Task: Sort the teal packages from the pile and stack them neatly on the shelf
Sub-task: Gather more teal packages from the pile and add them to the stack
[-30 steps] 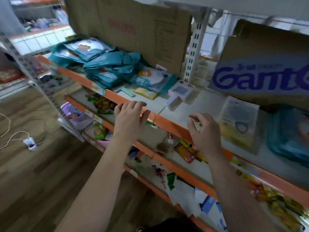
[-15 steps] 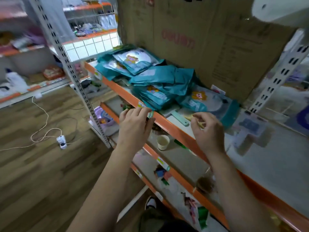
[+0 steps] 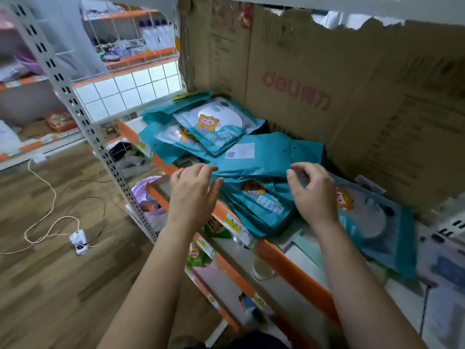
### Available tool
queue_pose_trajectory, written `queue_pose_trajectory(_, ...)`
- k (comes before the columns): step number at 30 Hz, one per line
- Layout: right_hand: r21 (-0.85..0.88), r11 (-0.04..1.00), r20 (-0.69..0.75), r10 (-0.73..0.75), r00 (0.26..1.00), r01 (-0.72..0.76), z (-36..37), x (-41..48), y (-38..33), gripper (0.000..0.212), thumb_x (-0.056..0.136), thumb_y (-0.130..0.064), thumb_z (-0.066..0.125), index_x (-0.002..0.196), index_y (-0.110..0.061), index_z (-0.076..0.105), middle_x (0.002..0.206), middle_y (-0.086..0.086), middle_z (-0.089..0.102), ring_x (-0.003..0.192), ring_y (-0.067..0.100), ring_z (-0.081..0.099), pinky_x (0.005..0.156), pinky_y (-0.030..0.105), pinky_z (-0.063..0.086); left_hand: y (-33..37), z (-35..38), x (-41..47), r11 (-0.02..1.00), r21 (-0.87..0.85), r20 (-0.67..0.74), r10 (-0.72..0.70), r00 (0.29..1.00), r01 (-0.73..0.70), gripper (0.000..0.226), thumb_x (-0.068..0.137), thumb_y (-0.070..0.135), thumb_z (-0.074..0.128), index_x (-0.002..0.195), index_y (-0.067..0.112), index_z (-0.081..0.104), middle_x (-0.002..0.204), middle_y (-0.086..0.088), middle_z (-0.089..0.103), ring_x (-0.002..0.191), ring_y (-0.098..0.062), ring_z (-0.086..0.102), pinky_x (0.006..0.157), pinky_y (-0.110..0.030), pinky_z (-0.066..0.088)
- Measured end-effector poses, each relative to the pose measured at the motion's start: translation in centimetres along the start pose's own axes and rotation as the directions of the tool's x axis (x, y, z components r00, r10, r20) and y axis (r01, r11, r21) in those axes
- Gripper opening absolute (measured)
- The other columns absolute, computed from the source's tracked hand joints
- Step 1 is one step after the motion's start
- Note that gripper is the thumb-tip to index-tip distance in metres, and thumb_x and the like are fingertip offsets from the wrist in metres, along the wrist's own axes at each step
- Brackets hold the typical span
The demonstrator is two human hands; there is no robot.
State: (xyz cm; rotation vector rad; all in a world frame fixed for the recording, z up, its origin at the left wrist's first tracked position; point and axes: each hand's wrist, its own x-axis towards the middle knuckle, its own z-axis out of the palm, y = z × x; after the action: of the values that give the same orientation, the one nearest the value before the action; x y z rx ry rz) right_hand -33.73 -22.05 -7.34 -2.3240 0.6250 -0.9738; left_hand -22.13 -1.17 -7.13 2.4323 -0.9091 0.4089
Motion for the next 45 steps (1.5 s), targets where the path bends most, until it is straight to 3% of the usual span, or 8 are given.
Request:
queue_pose_trajectory(9, -0.049, 0.998, -0.022, 0.044, 0.999, -0.045, 7.0, 6.8, -3.4, 0.019, 0.091, -0.023, 0.063, 0.099, -0.006, 0.071, 0.093, 0.008, 0.068, 0.085, 0.021, 0.061, 0.078, 0.032, 0.048, -7.1, 1.7, 8.8, 0.998, -0.054, -0.028, 0.043, 0.999, -0.044, 0.028, 0.095, 0.03, 0.057, 0.116, 0.011, 0.064, 0.112, -0.007, 0.065, 0.104, -0.03, 0.058, 0.091, -0.043, 0.034)
queue_pose_trajectory(16, -0.161, 0.952, 0.018, 0.267, 0.963, -0.261, 13.8, 11.7, -7.0, 0.025, 0.092, -0.033, 0.06, 0.098, -0.01, 0.069, 0.08, 0.01, 0.069, 0.079, 0.028, 0.062, 0.069, 0.035, 0.047, -12.8, 1.5, 16.6, 0.976, -0.131, -0.058, 0.17, 0.984, -0.177, 0.029, 0.096, 0.03, 0.052, 0.113, 0.009, 0.063, 0.108, -0.011, 0.064, 0.102, -0.034, 0.058, 0.087, -0.045, 0.039)
queue_pose_trajectory(23, -0.451, 0.764, 0.045, 0.536, 0.843, -0.462, 19.5, 14.3, -8.9, 0.068, 0.086, -0.065, 0.054, 0.119, -0.005, 0.051, 0.11, 0.017, 0.063, 0.102, 0.036, 0.058, 0.07, 0.036, 0.04, -17.5, 0.9, 21.6, 0.942, -0.181, -0.027, 0.281, 0.959, -0.281, 0.026, 0.096, 0.023, 0.058, 0.115, 0.006, 0.064, 0.112, -0.012, 0.062, 0.106, -0.034, 0.057, 0.088, -0.047, 0.041)
queue_pose_trajectory(27, -0.562, 0.66, 0.047, 0.626, 0.778, -0.498, 21.4, 15.2, -10.2, 0.103, 0.069, -0.085, 0.052, 0.131, -0.004, 0.04, 0.128, 0.02, 0.053, 0.117, 0.037, 0.05, 0.084, 0.041, 0.041, -19.7, 1.0, 22.5, 0.937, -0.235, 0.015, 0.27, 0.963, -0.259, 0.028, 0.096, 0.024, 0.057, 0.117, 0.008, 0.063, 0.117, -0.01, 0.062, 0.112, -0.03, 0.054, 0.094, -0.046, 0.039)
queue_pose_trajectory(30, -0.511, 0.637, 0.046, 0.69, 0.722, -0.577, 21.4, 15.9, -10.5, 0.11, 0.063, -0.082, 0.063, 0.135, -0.004, 0.035, 0.135, 0.02, 0.046, 0.124, 0.035, 0.045, 0.093, 0.043, 0.04, -20.9, 1.1, 22.9, 0.931, -0.259, 0.037, 0.277, 0.96, -0.259, 0.031, 0.097, 0.028, 0.054, 0.119, 0.009, 0.062, 0.119, -0.008, 0.06, 0.115, -0.028, 0.051, 0.098, -0.045, 0.038)
queue_pose_trajectory(38, -0.349, 0.641, 0.021, 0.734, 0.678, -0.683, 21.8, 16.5, -9.9, 0.104, 0.057, -0.063, 0.083, 0.134, -0.007, 0.042, 0.135, 0.016, 0.048, 0.125, 0.031, 0.044, 0.088, 0.036, 0.04, -22.6, 1.6, 23.3, 0.905, -0.307, 0.022, 0.317, 0.948, -0.296, 0.032, 0.097, 0.032, 0.05, 0.119, 0.013, 0.061, 0.119, -0.005, 0.06, 0.115, -0.023, 0.052, 0.1, -0.043, 0.037)
queue_pose_trajectory(42, -0.067, 0.624, -0.072, 0.775, 0.627, -0.779, 21.5, 15.8, -8.9, 0.081, 0.057, -0.036, 0.093, 0.123, -0.015, 0.052, 0.128, 0.007, 0.055, 0.115, 0.027, 0.054, 0.093, 0.037, 0.047, -23.1, 1.6, 23.1, 0.901, -0.297, 0.015, 0.336, 0.942, -0.317, 0.03, 0.097, 0.031, 0.052, 0.119, 0.012, 0.062, 0.119, -0.006, 0.061, 0.115, -0.024, 0.052, 0.098, -0.04, 0.035)
queue_pose_trajectory(45, 0.171, 0.565, -0.12, 0.825, 0.552, -0.807, 21.0, 15.1, -8.0, 0.061, 0.058, -0.011, 0.091, 0.109, -0.019, 0.059, 0.117, 0.008, 0.062, 0.1, 0.026, 0.063, 0.083, 0.042, 0.056, -23.1, 1.5, 22.9, 0.897, -0.295, -0.002, 0.345, 0.939, -0.33, 0.029, 0.097, 0.03, 0.052, 0.114, 0.011, 0.064, 0.111, -0.005, 0.063, 0.107, -0.024, 0.055, 0.092, -0.037, 0.035)
